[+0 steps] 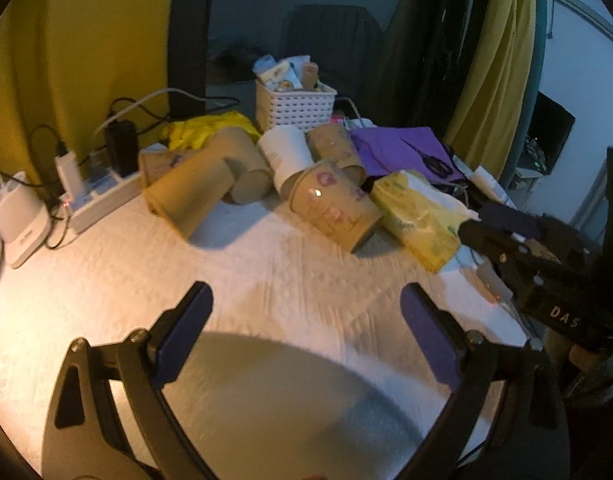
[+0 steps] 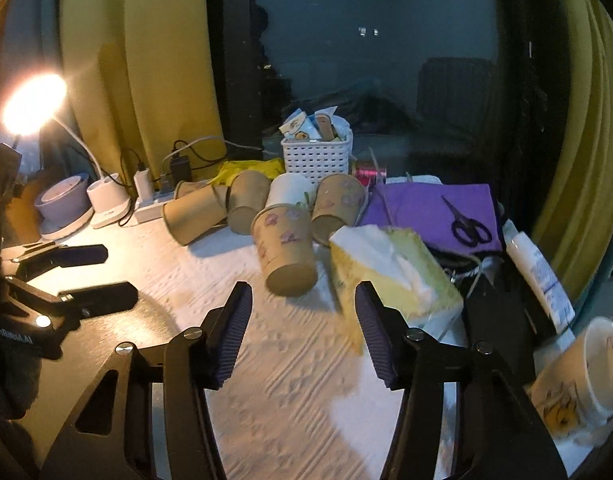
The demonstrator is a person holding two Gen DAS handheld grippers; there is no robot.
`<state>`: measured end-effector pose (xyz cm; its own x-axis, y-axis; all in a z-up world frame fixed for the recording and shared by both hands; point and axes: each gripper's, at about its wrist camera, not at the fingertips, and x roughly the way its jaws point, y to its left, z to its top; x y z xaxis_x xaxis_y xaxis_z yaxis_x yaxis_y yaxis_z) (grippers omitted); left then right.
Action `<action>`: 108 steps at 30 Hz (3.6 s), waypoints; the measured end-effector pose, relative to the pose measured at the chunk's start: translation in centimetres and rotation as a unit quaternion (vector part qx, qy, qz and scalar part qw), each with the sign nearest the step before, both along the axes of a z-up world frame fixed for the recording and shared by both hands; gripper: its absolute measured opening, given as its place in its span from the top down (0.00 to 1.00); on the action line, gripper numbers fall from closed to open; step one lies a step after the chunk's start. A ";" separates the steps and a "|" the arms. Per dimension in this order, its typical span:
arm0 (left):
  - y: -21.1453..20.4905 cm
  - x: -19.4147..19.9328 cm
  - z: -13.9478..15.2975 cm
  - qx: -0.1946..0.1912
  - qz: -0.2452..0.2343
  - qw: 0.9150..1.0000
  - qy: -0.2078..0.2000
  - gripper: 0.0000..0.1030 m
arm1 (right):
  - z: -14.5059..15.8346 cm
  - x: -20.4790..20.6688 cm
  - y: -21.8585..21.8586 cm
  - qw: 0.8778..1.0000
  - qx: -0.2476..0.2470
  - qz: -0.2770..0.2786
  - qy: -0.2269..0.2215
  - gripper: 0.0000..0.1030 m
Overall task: Flip cup upright
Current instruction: 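Move the left tool toward the flowered paper cup lying on its side, then close the left tool around the body of the flowered paper cup, then lift the cup with the left tool and carry it over the mat, then grasp the cup rim with the right tool while the left tool holds it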
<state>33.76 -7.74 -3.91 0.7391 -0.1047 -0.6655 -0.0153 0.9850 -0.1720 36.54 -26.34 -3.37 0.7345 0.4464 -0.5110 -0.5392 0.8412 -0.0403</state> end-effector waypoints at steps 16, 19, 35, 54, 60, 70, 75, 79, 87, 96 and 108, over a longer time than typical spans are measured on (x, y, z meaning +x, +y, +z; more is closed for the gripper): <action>-2.3 9.6 -2.0 -0.042 0.008 0.999 0.021 0.07 | 1.0 7.0 -0.5 1.000 0.001 -0.014 0.004 0.45; -2.2 11.1 -2.8 -0.061 0.012 0.998 0.033 0.07 | 0.9 7.5 -0.5 1.000 0.001 -0.013 0.004 0.45; -1.2 14.8 -5.9 -0.135 -0.007 0.987 0.084 0.31 | 1.0 8.1 -0.8 1.000 -0.003 -0.024 0.000 0.45; 3.8 5.2 -2.8 -0.127 -0.013 0.991 0.043 0.35 | 1.3 2.5 2.7 1.000 -0.017 -0.003 -0.007 0.45; 4.9 -0.8 -1.5 -0.106 -0.014 0.994 0.026 0.35 | 0.9 -0.4 4.7 1.000 -0.009 0.023 0.002 0.45; 6.2 -9.9 -2.6 -0.060 -0.005 0.998 0.022 0.35 | -2.6 -5.5 8.2 0.995 0.005 0.082 0.054 0.45; 6.6 -14.1 -3.3 -0.061 -0.004 0.998 0.025 0.35 | -4.2 -8.2 9.0 0.992 0.010 0.093 0.083 0.45; 6.4 -16.1 -3.7 -0.056 -0.005 0.998 0.023 0.35 | -4.7 -10.3 9.2 0.991 0.015 0.094 0.093 0.45; 5.5 -20.1 -4.3 -0.036 -0.013 0.999 0.007 0.35 | -5.2 -14.5 10.2 0.989 0.012 0.108 0.102 0.45; 5.4 -23.5 -4.8 -0.041 -0.023 0.999 -0.012 0.35 | -5.2 -18.4 11.2 0.987 0.003 0.131 0.096 0.45; 5.1 -27.5 -5.1 -0.027 -0.039 0.997 -0.058 0.35 | -5.3 -22.4 12.2 0.976 0.022 0.176 0.125 0.44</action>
<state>6.26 -2.67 -8.99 0.7994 -0.1987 -0.5670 0.0846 0.9716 -0.2211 14.16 -14.17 -8.67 0.3858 0.6745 -0.6294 -0.7841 0.5992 0.1615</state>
